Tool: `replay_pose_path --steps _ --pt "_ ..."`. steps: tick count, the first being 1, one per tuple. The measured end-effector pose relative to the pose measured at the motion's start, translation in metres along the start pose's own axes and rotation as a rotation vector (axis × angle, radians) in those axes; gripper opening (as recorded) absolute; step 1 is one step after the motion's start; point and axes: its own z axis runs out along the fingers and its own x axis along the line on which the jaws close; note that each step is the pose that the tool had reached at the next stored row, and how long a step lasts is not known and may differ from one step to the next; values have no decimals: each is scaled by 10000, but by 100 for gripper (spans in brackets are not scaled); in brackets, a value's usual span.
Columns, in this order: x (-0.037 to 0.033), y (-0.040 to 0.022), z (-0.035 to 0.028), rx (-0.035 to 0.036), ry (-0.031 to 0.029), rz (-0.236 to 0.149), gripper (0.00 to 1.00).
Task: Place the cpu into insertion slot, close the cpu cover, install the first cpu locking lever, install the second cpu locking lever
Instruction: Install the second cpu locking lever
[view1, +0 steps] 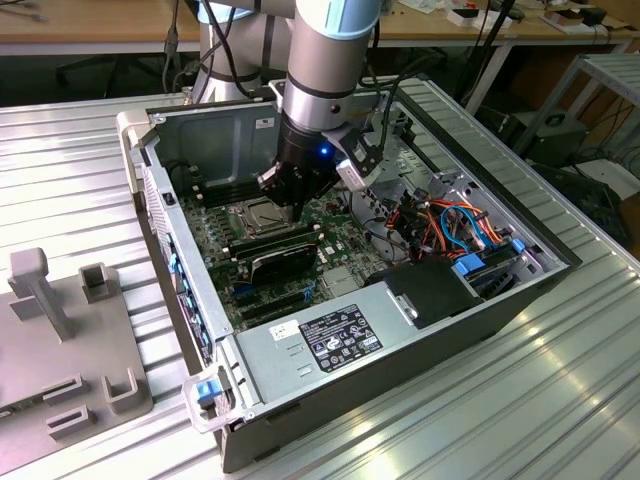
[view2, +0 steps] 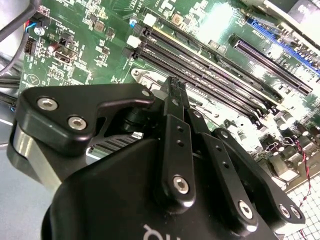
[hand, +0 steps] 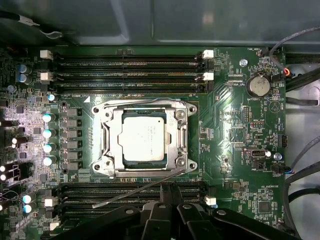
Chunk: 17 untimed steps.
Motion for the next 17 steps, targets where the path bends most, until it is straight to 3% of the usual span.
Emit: replay_pose_path --steps 5,12,17 --pt "41 30 21 2 1 1 11" --pt "208 36 59 2 1 0 11" --pt "213 37 60 1 1 -1 11"
